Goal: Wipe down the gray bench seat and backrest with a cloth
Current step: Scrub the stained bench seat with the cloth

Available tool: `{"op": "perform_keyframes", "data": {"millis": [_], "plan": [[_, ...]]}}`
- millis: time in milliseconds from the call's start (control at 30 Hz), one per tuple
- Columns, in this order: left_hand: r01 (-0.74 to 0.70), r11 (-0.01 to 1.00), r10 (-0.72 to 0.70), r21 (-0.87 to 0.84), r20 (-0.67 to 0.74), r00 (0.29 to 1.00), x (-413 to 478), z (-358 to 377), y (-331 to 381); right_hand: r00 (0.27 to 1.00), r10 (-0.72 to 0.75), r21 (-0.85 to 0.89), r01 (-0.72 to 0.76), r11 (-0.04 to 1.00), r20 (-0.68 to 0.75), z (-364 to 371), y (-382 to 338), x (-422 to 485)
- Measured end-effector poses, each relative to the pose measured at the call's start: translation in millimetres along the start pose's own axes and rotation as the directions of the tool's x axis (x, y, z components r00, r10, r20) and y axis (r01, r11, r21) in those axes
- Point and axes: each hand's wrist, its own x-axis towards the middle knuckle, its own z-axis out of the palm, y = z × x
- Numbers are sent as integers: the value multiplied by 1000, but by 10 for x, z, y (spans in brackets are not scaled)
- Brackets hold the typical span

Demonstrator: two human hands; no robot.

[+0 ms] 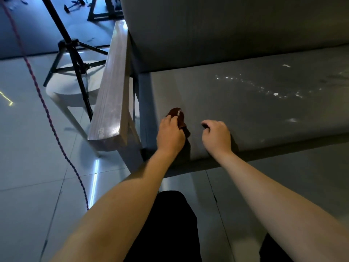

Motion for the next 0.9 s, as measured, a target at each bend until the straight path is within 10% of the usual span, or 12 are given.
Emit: {"op": "perform_keyframes", "data": {"millis": [367,633,900], "plan": [[-280,957,276,78,61,959,-471,158,141,1000,27,90,-26,996,-3,-43,-7,-75],[-4,1000,5,27,-58,998,-177,17,36,1000,7,68,-7,998,0,-50,27,-87],[-249,968,250,-20,39,968,-573,356,490,987,95,179,-118,977,133,-387,42,4]]}}
